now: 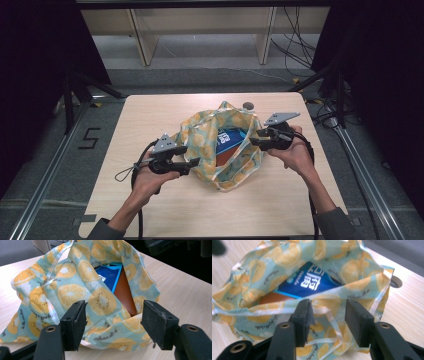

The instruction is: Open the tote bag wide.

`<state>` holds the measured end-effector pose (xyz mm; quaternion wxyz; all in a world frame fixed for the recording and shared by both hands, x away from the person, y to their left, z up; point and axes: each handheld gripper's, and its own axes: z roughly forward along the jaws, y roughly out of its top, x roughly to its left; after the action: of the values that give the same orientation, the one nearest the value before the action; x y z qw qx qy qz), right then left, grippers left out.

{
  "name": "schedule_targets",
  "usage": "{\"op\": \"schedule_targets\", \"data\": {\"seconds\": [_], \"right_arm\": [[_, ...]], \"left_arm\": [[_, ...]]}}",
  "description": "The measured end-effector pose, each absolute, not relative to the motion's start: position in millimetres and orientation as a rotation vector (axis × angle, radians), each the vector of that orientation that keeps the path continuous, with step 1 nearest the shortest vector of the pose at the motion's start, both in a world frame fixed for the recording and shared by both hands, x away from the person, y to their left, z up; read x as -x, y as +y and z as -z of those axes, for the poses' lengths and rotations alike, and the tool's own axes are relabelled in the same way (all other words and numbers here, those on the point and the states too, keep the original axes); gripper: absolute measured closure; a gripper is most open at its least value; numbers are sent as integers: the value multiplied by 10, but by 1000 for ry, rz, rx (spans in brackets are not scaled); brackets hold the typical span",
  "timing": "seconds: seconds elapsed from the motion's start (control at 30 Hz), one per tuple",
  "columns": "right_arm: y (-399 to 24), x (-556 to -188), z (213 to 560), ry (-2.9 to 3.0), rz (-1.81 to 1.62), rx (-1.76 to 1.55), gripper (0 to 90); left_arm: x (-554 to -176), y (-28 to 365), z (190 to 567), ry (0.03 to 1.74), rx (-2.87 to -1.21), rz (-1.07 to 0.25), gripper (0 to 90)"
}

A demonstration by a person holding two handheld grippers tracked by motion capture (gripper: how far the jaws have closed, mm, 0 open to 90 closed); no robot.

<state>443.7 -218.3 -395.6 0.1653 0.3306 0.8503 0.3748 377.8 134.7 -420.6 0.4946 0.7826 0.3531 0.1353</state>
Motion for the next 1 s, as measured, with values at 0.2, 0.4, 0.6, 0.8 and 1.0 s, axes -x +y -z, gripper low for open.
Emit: {"op": "schedule_targets", "data": {"seconds": [0.2, 0.4, 0.6, 0.8, 1.0], "right_arm": [[-2190, -4369, 3984, 2403, -1100, -965, 473], [-2172, -4323, 3985, 2400, -1111, -932, 437], [-2182, -4288, 4001, 2392, -1106, -917, 418], [-2213, -4243, 4024, 2378, -1104, -924, 392], [-2251, -4178, 4048, 2357, -1120, -931, 368]], "left_arm": [[-3766, 1398, 4239, 851, -1904, -349, 312], [-3738, 1451, 4255, 836, -1913, -354, 297], [-3706, 1479, 4304, 859, -1904, -365, 286], [-3663, 1501, 4338, 853, -1905, -368, 270], [-3608, 1558, 4393, 869, -1885, -358, 252]]}}
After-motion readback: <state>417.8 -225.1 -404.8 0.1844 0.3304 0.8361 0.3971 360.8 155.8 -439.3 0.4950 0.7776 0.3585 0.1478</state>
